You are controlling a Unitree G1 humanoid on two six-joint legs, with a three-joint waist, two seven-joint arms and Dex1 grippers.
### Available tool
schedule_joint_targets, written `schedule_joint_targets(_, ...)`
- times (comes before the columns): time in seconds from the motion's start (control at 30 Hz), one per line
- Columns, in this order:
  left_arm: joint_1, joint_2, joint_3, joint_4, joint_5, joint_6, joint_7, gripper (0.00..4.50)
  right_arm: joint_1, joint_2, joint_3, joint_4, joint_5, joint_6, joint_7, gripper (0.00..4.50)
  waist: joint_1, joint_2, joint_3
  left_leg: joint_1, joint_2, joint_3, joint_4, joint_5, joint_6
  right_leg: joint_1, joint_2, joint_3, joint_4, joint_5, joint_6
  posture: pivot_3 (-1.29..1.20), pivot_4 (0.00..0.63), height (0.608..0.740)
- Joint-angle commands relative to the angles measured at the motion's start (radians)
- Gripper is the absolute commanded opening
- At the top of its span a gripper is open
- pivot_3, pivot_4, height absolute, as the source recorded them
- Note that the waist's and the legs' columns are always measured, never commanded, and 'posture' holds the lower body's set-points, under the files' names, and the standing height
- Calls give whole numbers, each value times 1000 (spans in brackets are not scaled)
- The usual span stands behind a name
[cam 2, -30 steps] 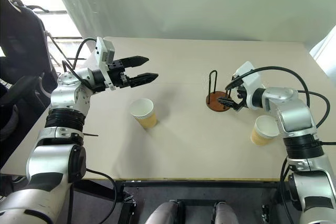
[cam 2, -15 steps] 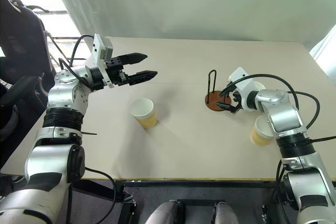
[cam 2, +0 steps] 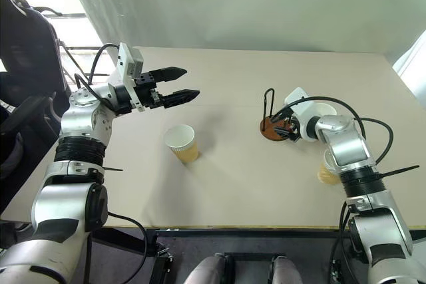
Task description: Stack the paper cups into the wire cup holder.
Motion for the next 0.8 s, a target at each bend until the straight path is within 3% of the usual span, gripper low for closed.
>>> schedule_joint_targets(0.03, -12, 15, 17, -29, -7, 0, 0, 4500, -32, -5, 1, -13, 0, -7, 27, 2038, 0, 0, 0, 0, 0, 0, 0, -1, -2, 0, 0, 0, 0, 0, 0, 0, 150, 740)
schedule_joint_targets(0.17, -15, 16, 16, -24, -6, -1, -1, 4500, -36, -10, 4, -2, -4, -10, 46, 539, -1, 0, 0, 0, 0, 0, 0, -2, -4, 0, 0, 0, 0, 0, 0, 0, 150, 740)
schedule_joint_targets(0.23, -15, 15, 16, -25, -6, 0, -2, 4500, -38, -11, 3, 2, -7, -11, 51, 30, -1, 0, 0, 0, 0, 0, 0, -2, -4, 0, 0, 0, 0, 0, 0, 0, 150, 740)
schedule_joint_targets(0.5, -14, 16, 13, -26, -5, 3, -7, 4500, -34, -22, 8, 2, -3, -7, 92, 30, -1, 0, 0, 0, 0, 0, 0, -2, -4, 0, 0, 0, 0, 0, -1, 0, 150, 740)
schedule_joint_targets(0.8, -21, 14, 7, -18, -5, 9, -34, 4500, -45, -86, 29, -66, 76, -8, 329, 30, -2, 0, 0, 0, 0, 0, 0, -2, -4, 0, 0, 0, 0, 0, -2, 0, 150, 740)
